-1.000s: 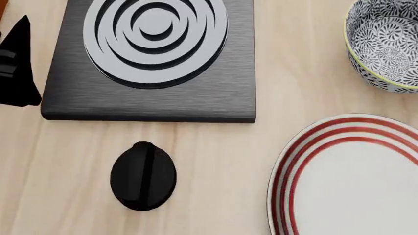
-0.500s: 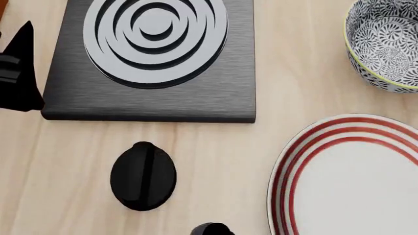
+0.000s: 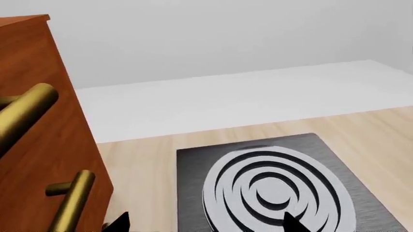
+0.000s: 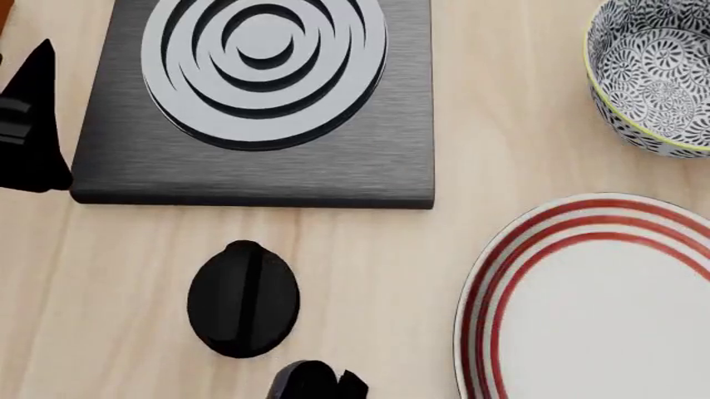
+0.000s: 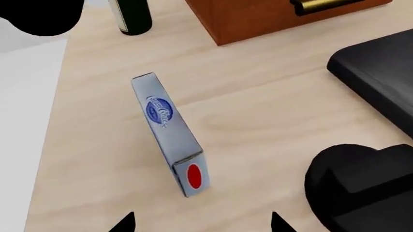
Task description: Pick up the cream cheese and put it in the bowl.
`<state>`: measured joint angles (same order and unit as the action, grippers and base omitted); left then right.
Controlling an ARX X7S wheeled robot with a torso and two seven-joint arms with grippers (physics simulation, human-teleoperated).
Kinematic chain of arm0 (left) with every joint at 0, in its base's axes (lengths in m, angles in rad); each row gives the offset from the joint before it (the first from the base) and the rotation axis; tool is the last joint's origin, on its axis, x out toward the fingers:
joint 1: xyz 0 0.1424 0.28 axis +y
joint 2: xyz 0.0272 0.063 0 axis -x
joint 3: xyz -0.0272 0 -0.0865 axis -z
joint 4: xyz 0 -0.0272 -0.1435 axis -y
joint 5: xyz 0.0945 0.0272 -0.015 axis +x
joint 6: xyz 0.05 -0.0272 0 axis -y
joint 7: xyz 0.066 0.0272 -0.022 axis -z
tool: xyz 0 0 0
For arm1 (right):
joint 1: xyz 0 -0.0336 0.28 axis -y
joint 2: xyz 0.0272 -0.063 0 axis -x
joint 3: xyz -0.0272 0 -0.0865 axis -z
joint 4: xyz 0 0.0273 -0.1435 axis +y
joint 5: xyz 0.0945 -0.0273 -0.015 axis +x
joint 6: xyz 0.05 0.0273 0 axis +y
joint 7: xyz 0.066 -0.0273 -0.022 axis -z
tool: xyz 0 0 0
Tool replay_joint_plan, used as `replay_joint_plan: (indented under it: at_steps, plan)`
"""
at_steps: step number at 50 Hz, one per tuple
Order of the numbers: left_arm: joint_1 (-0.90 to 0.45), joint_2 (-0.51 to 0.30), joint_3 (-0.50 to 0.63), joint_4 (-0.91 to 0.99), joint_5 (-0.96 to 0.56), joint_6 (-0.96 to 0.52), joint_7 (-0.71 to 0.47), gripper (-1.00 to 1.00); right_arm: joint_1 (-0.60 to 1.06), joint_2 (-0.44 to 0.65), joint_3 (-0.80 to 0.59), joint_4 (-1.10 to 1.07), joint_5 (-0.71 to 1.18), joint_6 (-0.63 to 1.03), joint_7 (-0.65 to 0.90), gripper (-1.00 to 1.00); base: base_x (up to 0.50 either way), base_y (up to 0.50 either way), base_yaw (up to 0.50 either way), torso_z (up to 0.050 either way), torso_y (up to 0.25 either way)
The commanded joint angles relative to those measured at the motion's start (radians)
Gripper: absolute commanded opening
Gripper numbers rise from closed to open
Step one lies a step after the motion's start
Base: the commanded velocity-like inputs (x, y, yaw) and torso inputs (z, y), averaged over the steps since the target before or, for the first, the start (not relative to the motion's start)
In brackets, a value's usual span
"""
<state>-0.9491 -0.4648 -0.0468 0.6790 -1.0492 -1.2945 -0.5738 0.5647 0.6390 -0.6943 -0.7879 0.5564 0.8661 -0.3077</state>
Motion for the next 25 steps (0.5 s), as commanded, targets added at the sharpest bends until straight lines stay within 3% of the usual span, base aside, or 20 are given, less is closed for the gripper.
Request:
replay_joint_plan:
  at_steps: [1,25]
  plan:
    - [0.005,0.007,0.002,0.005,-0.025,0.005,-0.012,1.00,0.027,-0.036,-0.043,0.037,-0.033,-0.002,-0.002,1.00,0.00,0.00,0.00,0.000,0.000]
    - [0.011,-0.013,-0.008,0.034,-0.092,0.006,-0.054,1.00,0.087,-0.108,-0.106,0.059,-0.056,0.035,0.011,1.00,0.00,0.00,0.00,0.000,0.000]
